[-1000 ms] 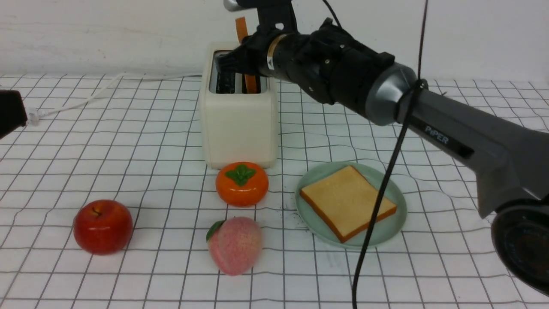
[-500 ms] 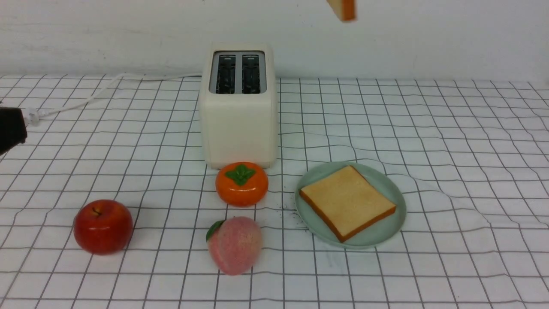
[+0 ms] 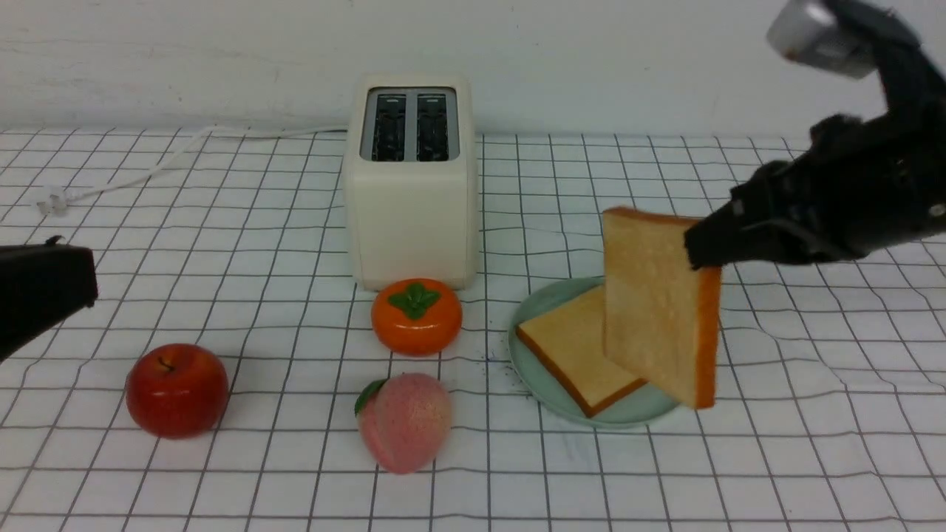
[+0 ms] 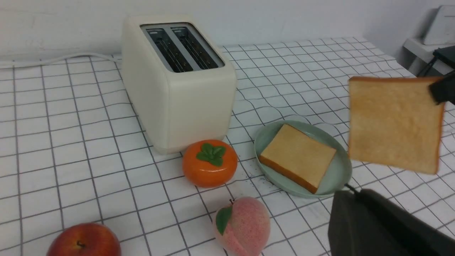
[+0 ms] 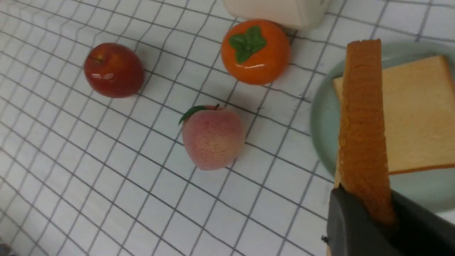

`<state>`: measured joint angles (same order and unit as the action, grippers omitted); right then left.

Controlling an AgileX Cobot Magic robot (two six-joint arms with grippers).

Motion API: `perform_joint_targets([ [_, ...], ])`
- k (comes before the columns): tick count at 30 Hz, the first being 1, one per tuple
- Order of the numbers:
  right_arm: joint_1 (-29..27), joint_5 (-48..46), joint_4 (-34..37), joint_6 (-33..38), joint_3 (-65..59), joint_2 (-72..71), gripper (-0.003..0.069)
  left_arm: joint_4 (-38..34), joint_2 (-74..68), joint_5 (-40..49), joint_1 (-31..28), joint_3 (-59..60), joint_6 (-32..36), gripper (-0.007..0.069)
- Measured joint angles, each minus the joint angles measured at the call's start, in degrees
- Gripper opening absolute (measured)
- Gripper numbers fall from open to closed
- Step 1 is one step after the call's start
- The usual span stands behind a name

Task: Take toasted bread from bread machine on white checkered table place on plate.
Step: 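Place the held slice of bread on top of the slice on the plate with the right gripper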

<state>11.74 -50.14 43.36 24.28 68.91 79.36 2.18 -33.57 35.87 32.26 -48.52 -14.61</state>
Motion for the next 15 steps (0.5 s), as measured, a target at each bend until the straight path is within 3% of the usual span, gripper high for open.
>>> perform_joint_targets([
  [8, -4.92, 3.61, 23.83, 19.75, -1.17, 17.50, 0.0074, -2.80, -2.04, 1.44, 0.00, 0.02, 0.81, -0.0013],
  [15, -9.03, 5.19, 32.28, 23.92, -1.17, 26.69, 0.0074, -2.62, -2.22, 1.57, 0.00, 0.02, 1.44, -0.0013],
])
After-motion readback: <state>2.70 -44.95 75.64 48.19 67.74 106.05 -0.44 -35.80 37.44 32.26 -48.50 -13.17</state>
